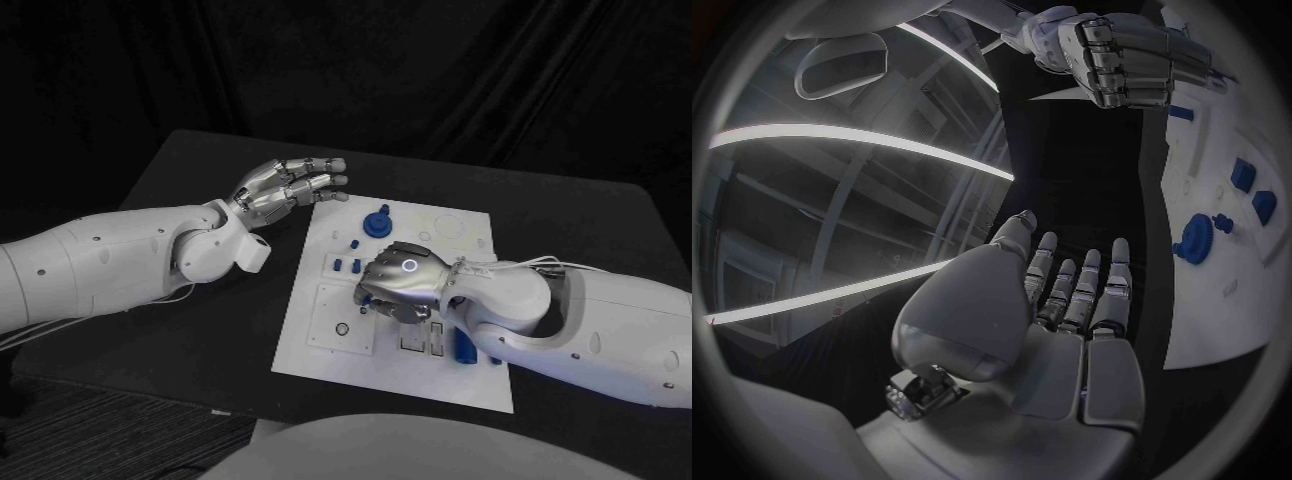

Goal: Assemble the parts on the task board

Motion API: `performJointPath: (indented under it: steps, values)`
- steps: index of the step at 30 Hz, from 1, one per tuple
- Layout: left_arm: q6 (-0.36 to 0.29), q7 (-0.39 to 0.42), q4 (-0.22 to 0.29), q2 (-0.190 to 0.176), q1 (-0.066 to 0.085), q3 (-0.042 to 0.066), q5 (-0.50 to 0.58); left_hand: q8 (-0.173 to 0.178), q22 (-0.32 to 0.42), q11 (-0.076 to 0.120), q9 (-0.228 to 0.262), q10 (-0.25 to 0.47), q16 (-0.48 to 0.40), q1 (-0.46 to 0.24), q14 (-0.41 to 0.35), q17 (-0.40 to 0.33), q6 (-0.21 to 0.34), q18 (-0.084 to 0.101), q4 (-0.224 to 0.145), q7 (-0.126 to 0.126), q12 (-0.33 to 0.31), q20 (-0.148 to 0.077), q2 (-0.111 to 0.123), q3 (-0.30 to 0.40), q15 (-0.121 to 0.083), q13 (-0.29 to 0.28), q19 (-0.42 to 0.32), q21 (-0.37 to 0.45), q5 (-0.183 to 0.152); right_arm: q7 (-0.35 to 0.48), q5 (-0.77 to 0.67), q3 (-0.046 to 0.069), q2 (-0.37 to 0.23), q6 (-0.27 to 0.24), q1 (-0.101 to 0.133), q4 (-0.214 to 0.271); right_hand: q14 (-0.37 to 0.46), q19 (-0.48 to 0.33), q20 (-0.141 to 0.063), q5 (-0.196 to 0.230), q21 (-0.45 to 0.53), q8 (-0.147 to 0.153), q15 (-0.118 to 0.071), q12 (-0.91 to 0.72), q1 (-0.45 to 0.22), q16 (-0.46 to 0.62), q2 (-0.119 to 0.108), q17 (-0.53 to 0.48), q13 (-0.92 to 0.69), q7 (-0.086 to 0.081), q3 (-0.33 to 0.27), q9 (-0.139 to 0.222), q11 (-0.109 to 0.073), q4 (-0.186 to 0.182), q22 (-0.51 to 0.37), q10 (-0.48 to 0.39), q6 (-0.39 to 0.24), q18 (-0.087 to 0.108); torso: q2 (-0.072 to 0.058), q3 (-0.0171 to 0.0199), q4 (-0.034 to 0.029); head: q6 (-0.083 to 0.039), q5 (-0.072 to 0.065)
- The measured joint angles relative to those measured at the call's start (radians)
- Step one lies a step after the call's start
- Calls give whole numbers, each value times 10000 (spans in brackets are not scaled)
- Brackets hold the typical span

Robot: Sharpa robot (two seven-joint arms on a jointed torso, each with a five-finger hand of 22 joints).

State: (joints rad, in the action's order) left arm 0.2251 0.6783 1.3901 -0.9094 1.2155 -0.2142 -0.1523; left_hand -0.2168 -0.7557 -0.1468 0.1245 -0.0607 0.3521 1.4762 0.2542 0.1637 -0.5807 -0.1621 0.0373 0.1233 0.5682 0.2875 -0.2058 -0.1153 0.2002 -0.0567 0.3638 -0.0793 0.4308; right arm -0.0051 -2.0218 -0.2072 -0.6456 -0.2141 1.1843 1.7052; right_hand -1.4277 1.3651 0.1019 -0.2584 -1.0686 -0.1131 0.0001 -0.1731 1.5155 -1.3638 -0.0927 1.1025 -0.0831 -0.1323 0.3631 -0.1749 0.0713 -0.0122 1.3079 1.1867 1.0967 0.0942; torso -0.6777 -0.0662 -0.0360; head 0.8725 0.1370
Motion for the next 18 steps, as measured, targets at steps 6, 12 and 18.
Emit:
performJointPath:
  steps: [6, 12, 18]
  values:
    - [8, 0, -36, 51, -3, 0, 0, 0, 0, 0, 1, 0, 0, 0, 0, 0, 0, 0, -28, 0, 0, 0, 0, 28, 0, 0, 0, 0, 0, 11, -155, 0, 49, 328, 10, 9, 0, 0, 0, 7, 0, 0, 0, 8, 0, 0, 0, -8, 0, 0, 40, 0, -25, 40, -1, 25, 0, 0, 8, 7, -6, 0, -31]
    - [14, 0, -39, 51, -6, 0, 0, 0, 0, 0, 1, 0, 0, 0, 0, 0, 0, 1, -28, 0, 0, 0, 0, 28, 0, 0, 0, 0, 0, 11, -224, 0, 83, 505, 14, -55, 0, 0, 0, 8, 0, 0, 0, 21, -26, 0, -26, -3, -16, 0, 40, 1, -19, 40, -1, 86, 0, 0, 32, 8, -12, 0, -65]
    - [23, 0, -41, 51, -8, 0, 0, 0, -1, 0, 1, 0, 0, 39, 0, 0, 0, 0, -28, 0, 0, 0, -39, 28, 0, 0, 0, 0, 0, 7, -257, 1, 127, 563, 15, -111, 0, 0, 0, 23, 0, 50, 0, 21, -38, 0, -38, 16, -16, 0, 42, 3, -18, 42, -2, 87, 0, -1, 21, 9, -19, 0, -88]
